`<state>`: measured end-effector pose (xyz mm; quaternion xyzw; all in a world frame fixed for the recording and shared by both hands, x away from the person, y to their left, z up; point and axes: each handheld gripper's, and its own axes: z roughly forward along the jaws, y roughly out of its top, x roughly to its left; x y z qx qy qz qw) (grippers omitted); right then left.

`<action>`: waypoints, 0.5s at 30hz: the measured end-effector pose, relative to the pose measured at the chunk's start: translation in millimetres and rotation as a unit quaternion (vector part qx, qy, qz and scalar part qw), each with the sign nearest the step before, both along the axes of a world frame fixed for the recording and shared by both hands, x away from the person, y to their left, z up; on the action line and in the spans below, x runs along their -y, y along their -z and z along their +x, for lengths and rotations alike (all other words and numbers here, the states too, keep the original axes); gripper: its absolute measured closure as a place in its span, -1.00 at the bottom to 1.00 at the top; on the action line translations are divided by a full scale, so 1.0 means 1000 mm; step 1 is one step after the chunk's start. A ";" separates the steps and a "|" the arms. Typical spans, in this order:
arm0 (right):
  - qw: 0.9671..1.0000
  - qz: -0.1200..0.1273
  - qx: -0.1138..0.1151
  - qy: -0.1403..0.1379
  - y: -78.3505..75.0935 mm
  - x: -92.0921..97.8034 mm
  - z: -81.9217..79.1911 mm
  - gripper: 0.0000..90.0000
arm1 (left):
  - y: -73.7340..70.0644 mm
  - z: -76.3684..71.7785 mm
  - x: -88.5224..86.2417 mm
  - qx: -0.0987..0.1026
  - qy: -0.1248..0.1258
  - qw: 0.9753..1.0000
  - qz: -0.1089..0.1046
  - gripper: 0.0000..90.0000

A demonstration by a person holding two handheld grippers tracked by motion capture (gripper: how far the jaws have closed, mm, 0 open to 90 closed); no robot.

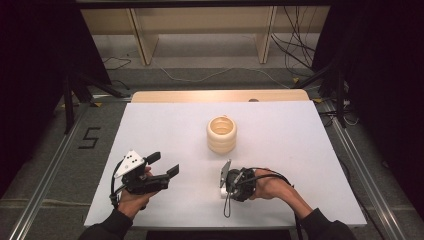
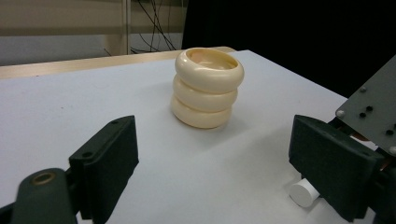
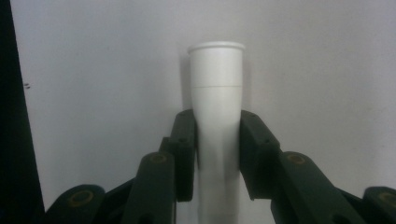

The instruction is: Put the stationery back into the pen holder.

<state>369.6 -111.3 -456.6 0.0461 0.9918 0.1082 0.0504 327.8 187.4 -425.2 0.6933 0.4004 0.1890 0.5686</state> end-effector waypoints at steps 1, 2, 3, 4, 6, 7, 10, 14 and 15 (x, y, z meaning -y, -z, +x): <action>1.000 0.005 0.007 0.000 0.000 0.000 0.000 0.54 | 0.000 0.000 0.000 0.000 0.000 1.000 0.000 -0.67; 1.000 0.003 0.007 -0.002 -0.001 0.001 0.001 0.54 | 0.000 0.000 0.000 0.000 0.000 1.000 0.000 -0.67; 1.000 0.006 0.007 0.003 -0.003 0.001 0.000 0.54 | 0.000 0.000 0.000 0.000 0.000 1.000 0.000 -0.67; 1.000 0.013 0.011 0.005 -0.005 0.002 0.001 0.54 | 0.000 0.000 0.000 0.000 -0.001 1.000 0.001 -0.67; 0.999 0.028 0.016 0.016 -0.008 0.004 0.002 0.54 | 0.000 0.000 0.000 0.000 -0.001 1.000 0.001 -0.67; 0.999 0.037 0.023 0.013 -0.009 0.005 0.004 0.54 | 0.000 0.000 0.000 0.000 -0.001 1.000 0.001 -0.67; 0.997 0.065 0.030 0.022 -0.015 0.010 0.008 0.54 | 0.000 0.000 0.000 0.000 -0.002 1.000 0.000 -0.67; 0.990 0.121 0.052 0.055 -0.024 0.015 0.011 0.54 | 0.000 0.000 0.000 0.001 -0.001 1.000 0.001 -0.67; 0.987 0.139 0.054 0.063 -0.026 0.016 0.011 0.54 | 0.000 0.000 0.000 0.001 -0.001 1.000 0.001 -0.67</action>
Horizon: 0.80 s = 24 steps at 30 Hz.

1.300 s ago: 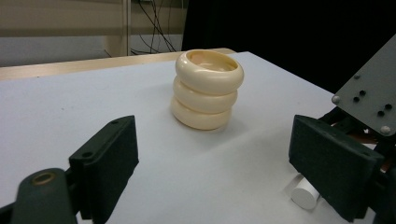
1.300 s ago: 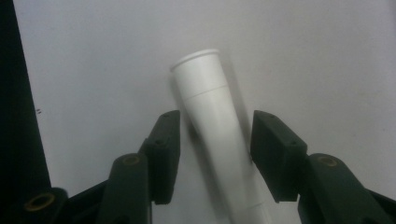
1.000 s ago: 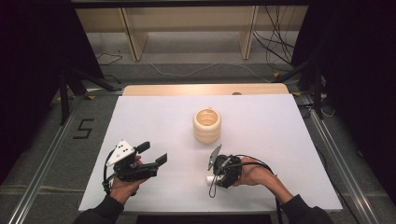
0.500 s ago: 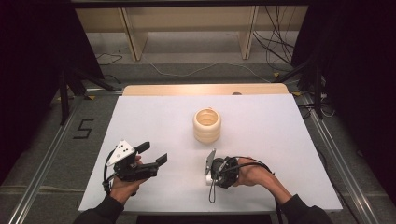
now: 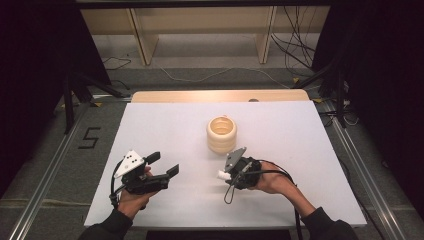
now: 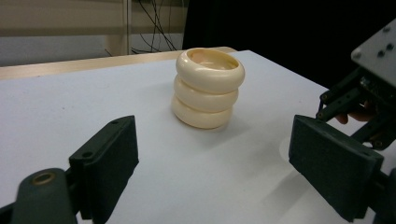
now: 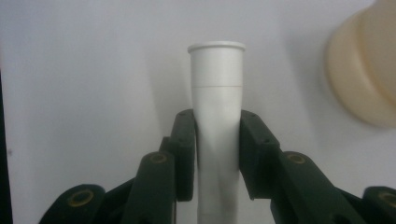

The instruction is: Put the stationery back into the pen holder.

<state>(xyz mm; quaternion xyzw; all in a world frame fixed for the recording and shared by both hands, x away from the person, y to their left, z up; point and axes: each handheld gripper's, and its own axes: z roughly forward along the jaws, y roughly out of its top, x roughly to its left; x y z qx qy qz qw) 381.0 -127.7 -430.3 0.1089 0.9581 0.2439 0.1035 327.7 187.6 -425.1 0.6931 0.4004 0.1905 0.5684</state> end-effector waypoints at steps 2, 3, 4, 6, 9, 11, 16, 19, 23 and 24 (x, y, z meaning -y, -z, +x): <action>0.999 0.032 0.008 0.013 -0.005 0.003 0.002 0.54 | 0.000 0.000 0.000 -0.001 -0.001 1.000 -0.001 -0.67; 0.998 0.050 0.013 0.023 -0.007 0.005 0.003 0.54 | 0.000 0.000 0.000 0.000 0.000 1.000 -0.001 -0.67; 0.997 0.068 0.020 0.030 -0.009 0.006 0.004 0.54 | 0.000 0.000 0.000 0.000 0.000 1.000 0.000 -0.67; 0.993 0.100 0.030 0.048 -0.010 0.010 0.006 0.54 | 0.000 0.000 0.000 0.001 0.002 1.000 0.000 -0.67; 0.988 0.130 0.039 0.069 -0.012 0.015 0.010 0.54 | 0.000 0.000 0.001 0.001 0.002 1.000 0.000 -0.67; 0.985 0.151 0.037 0.081 -0.012 0.018 0.012 0.54 | 0.000 0.000 0.000 0.002 0.002 1.000 -0.001 -0.67; 0.980 0.173 0.034 0.095 -0.012 0.020 0.014 0.54 | 0.000 0.000 0.000 0.002 0.003 1.000 -0.001 -0.67; 0.976 0.188 0.035 0.101 -0.013 0.021 0.015 0.54 | 0.000 0.000 0.000 0.002 0.003 1.000 0.000 -0.67; 0.968 0.217 0.035 0.122 -0.015 0.023 0.017 0.54 | 0.000 0.000 0.000 0.002 0.002 1.000 0.000 -0.67; 0.965 0.227 0.033 0.129 -0.016 0.023 0.017 0.54 | 0.000 0.000 0.000 0.003 0.001 1.000 0.000 -0.67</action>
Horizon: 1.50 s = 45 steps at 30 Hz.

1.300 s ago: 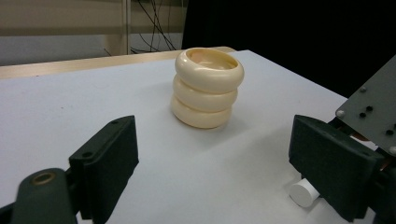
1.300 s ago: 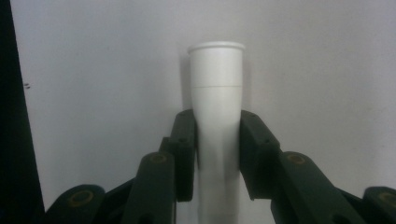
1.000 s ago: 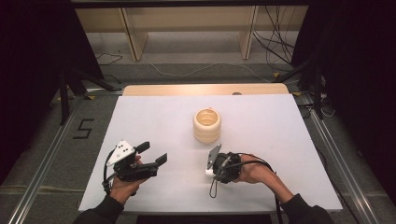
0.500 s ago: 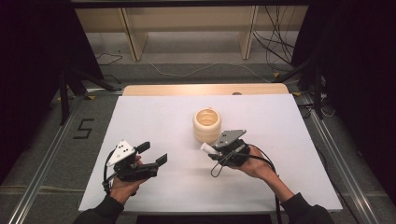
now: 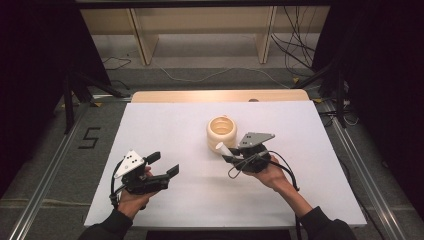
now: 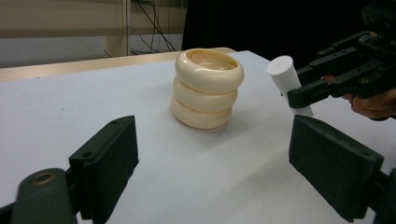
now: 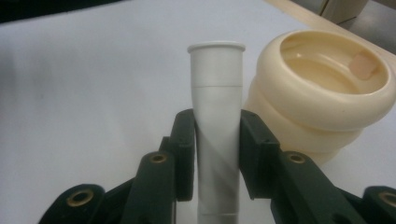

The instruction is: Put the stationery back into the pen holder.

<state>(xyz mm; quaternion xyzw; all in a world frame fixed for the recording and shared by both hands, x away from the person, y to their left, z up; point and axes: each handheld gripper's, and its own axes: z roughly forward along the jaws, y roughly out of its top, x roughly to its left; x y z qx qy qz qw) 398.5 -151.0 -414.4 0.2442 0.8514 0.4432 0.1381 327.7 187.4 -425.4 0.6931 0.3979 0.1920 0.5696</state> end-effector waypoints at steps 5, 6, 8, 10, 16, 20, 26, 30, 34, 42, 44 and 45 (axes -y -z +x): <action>0.999 0.034 -0.002 0.017 -0.003 0.002 0.005 0.54 | 0.000 0.000 0.000 0.002 -0.002 1.000 -0.001 -0.67; 0.999 0.037 -0.002 0.021 -0.003 0.003 0.006 0.54 | 0.000 0.000 0.000 0.002 -0.002 1.000 -0.001 -0.67; 0.999 0.041 -0.005 0.025 -0.003 0.003 0.009 0.54 | 0.000 0.000 0.000 0.002 -0.003 1.000 -0.001 -0.67; 0.999 0.045 -0.003 0.029 -0.003 0.003 0.011 0.54 | 0.000 0.000 0.000 0.002 -0.004 1.000 0.000 -0.67; 0.997 0.061 0.006 0.035 -0.006 0.001 0.016 0.54 | 0.000 0.000 0.000 0.002 -0.004 1.000 0.000 -0.67; 0.997 0.066 0.011 0.035 -0.010 -0.002 0.019 0.54 | 0.000 0.000 0.000 0.003 -0.004 1.000 0.000 -0.67; 0.996 0.071 0.018 0.041 -0.013 -0.005 0.026 0.54 | 0.000 0.000 0.000 0.003 -0.005 1.000 -0.001 -0.67; 0.996 0.076 0.021 0.047 -0.014 -0.006 0.032 0.54 | 0.000 0.000 0.000 0.003 -0.004 1.000 0.000 -0.67; 0.994 0.086 0.027 0.056 -0.015 -0.008 0.036 0.54 | 0.000 0.000 0.000 0.003 -0.004 1.000 -0.001 -0.67; 0.991 0.106 0.040 0.069 -0.024 -0.010 0.048 0.54 | 0.000 0.000 0.000 0.002 -0.004 1.000 -0.001 -0.67; 0.991 0.110 0.040 0.072 -0.025 -0.010 0.052 0.54 | 0.000 0.000 0.000 0.002 -0.004 1.000 -0.001 -0.67; 0.990 0.111 0.041 0.075 -0.025 -0.010 0.053 0.54 | 0.000 0.000 0.000 0.002 -0.004 1.000 -0.001 -0.67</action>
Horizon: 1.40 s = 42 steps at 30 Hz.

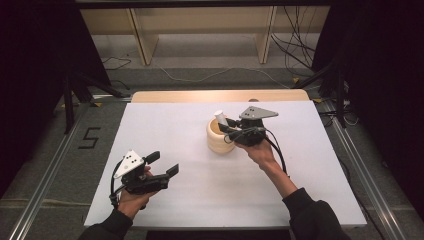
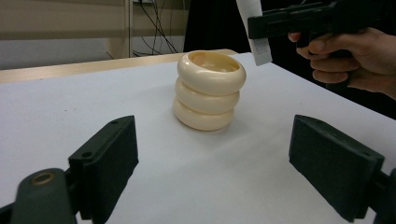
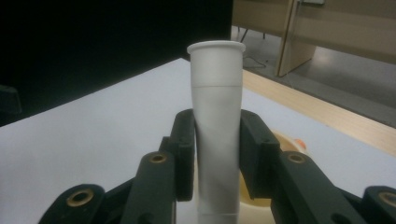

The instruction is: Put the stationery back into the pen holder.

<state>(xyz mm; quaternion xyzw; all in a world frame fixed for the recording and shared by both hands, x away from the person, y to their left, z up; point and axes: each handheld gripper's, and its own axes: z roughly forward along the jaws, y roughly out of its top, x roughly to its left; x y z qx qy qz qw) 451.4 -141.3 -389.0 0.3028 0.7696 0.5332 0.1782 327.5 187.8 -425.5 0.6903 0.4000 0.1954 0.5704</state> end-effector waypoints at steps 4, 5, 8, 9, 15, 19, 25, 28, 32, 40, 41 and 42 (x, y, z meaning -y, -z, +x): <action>1.000 0.005 0.001 0.011 -0.001 0.002 0.006 0.54 | 0.000 0.000 0.000 0.000 0.000 1.000 0.000 -0.67; 1.000 0.007 0.001 0.012 -0.001 0.002 0.008 0.54 | 0.000 0.000 0.000 0.000 0.000 1.000 0.000 -0.67; 1.000 0.013 0.002 0.020 -0.001 0.003 0.012 0.54 | 0.000 0.000 0.000 -0.001 0.000 1.000 0.001 -0.67; 1.000 0.015 0.003 0.021 -0.001 0.003 0.014 0.54 | 0.000 0.000 0.000 -0.001 0.000 1.000 0.001 -0.67; 0.999 0.013 -0.003 0.029 0.003 0.001 0.022 0.54 | 0.000 0.000 0.000 -0.001 0.000 1.000 0.000 -0.67; 0.999 0.011 -0.004 0.036 0.006 -0.001 0.028 0.54 | 0.000 0.000 0.000 -0.001 0.001 1.000 0.000 -0.67; 0.999 0.012 -0.011 0.039 0.008 -0.006 0.034 0.54 | 0.000 0.000 0.000 -0.001 0.001 1.000 0.000 -0.67; 0.999 0.012 -0.013 0.042 0.009 -0.008 0.037 0.54 | 0.000 0.000 0.000 -0.001 0.001 1.000 0.000 -0.67; 0.999 0.010 -0.017 0.045 0.013 -0.010 0.040 0.53 | 0.000 0.000 0.000 -0.001 0.001 1.000 0.000 -0.67; 0.999 0.006 -0.021 0.049 0.019 -0.012 0.044 0.53 | 0.000 0.000 0.000 -0.001 0.001 1.000 0.000 -0.67; 0.999 0.003 -0.020 0.049 0.020 -0.012 0.045 0.53 | 0.000 0.000 0.000 -0.001 0.001 1.000 -0.001 -0.67; 0.998 0.002 -0.023 0.050 0.020 -0.013 0.045 0.53 | 0.000 0.000 0.000 -0.001 0.001 1.000 -0.001 -0.67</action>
